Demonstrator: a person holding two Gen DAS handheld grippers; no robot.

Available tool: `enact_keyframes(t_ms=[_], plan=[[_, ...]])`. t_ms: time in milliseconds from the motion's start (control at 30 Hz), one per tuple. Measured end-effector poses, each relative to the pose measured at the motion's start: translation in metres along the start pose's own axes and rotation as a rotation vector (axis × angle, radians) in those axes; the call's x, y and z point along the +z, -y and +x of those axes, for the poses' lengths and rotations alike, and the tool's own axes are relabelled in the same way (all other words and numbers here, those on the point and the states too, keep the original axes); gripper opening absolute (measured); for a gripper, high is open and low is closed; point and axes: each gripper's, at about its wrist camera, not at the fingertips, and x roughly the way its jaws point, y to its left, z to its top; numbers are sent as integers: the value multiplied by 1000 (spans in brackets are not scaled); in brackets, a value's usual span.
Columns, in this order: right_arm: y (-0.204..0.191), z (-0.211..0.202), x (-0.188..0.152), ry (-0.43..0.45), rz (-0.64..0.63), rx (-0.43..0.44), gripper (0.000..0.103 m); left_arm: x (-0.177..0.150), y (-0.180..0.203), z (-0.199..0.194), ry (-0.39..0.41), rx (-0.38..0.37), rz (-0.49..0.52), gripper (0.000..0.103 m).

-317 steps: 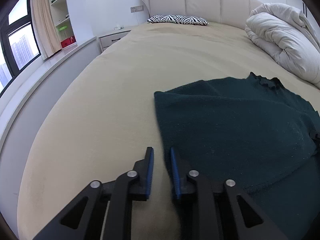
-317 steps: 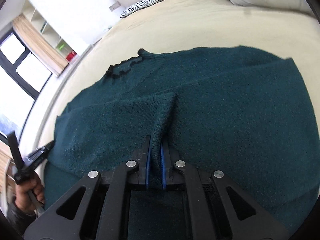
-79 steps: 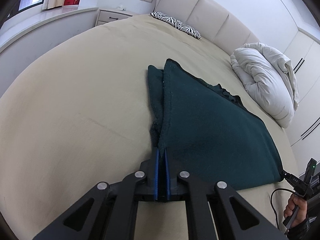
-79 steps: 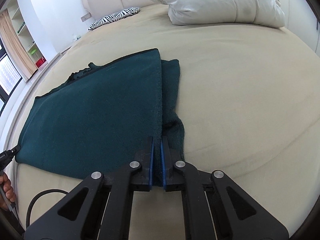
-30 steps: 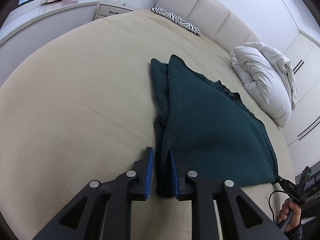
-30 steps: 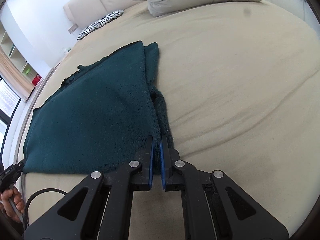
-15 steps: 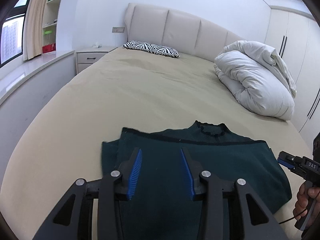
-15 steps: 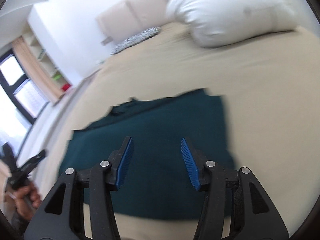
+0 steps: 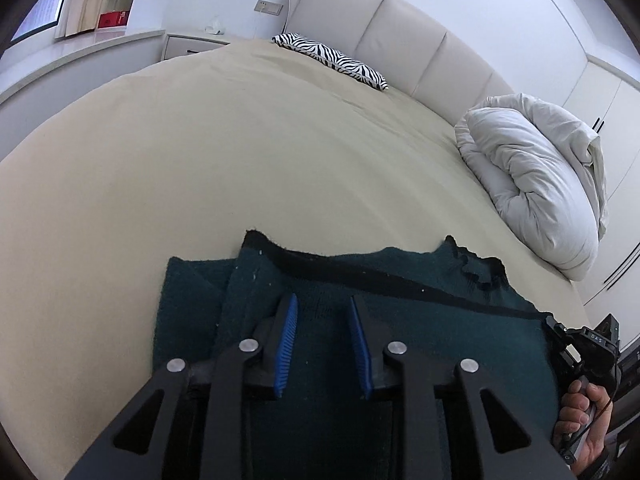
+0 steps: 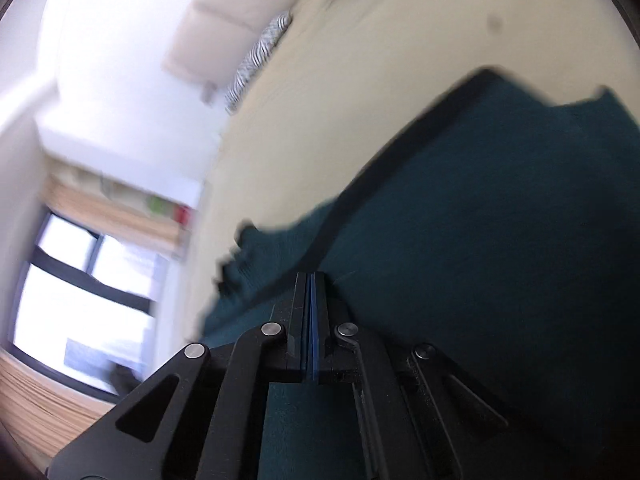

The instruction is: Fold small clothes

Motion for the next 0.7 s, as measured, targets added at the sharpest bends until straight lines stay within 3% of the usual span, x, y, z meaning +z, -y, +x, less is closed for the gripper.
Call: enact_keyframes(t_ms=[67,167,233,267,333,400,500,567,633,700], plan=[[6,-21,8,98,-21,-66,2,-1,1,-4,1,12,1,29],[22,-37,17,137,27,-100,0,-4,1,-9,1,28,12,29],[18,-47,18,174,-11,-184,0,-10,-1,-15,3,38,18,29],[18,-51,19,198,-13,-235,6,-12,-2,-18,6,42,20,29],[15,-61,17,224,0,-267,8,-16,-7,-24,13,43,21,29],[-5,-67,5,227,-54,-313,26,-20,-10,-29,20,40,12,29],[-57,-65,-34,143,-197,-222,27,-23,-8,-38,22,69,6,29],[-89,-48,-67,60,-279,-138,27,-28,2,-50,23,94,30,37],[-114,-21,-107,-60,-366,-95,31,-37,15,-67,52,115,70,60],[-119,3,-134,-139,-385,-66,31,-49,27,-80,79,144,125,68]])
